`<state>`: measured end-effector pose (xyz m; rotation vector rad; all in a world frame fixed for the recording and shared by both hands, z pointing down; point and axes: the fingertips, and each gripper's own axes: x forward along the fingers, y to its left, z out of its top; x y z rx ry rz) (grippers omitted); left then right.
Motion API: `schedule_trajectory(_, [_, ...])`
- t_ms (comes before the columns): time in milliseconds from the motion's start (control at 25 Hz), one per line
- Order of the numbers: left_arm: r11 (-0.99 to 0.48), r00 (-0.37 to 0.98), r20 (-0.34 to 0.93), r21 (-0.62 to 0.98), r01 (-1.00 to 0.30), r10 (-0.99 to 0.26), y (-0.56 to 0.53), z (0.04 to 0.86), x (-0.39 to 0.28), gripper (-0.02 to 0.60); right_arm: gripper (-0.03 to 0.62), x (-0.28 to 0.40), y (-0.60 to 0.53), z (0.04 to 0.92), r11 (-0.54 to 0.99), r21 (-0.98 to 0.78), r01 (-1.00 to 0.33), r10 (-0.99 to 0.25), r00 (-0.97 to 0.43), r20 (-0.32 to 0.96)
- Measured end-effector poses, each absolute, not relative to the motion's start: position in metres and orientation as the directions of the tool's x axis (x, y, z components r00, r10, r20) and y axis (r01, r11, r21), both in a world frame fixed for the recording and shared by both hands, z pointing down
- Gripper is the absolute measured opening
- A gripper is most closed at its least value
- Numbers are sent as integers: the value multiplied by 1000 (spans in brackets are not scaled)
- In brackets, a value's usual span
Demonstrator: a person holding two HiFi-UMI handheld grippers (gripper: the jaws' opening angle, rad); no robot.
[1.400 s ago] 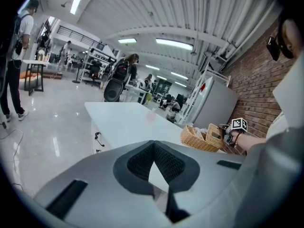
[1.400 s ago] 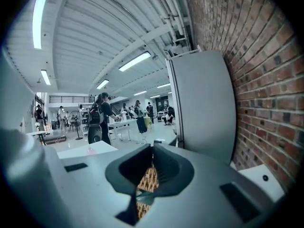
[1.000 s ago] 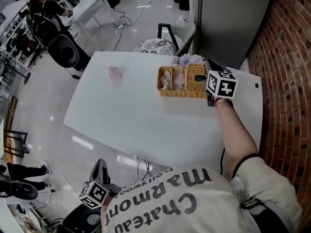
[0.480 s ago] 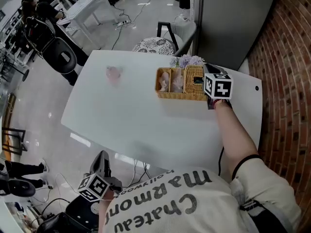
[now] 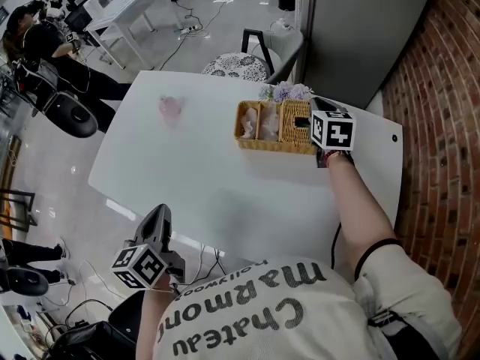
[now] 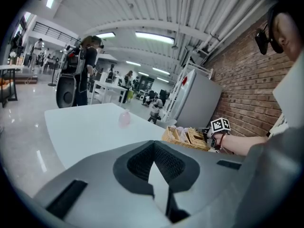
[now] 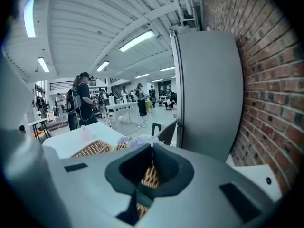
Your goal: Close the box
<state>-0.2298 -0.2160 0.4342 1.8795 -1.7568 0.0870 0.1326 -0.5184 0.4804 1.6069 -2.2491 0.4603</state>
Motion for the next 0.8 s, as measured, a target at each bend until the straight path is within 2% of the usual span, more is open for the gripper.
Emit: schedule_trajectory(800, [20, 161, 407, 404, -914, -899, -215, 434, -219, 0, 20, 132, -520, 487, 302, -46, -952, -830, -286, 479])
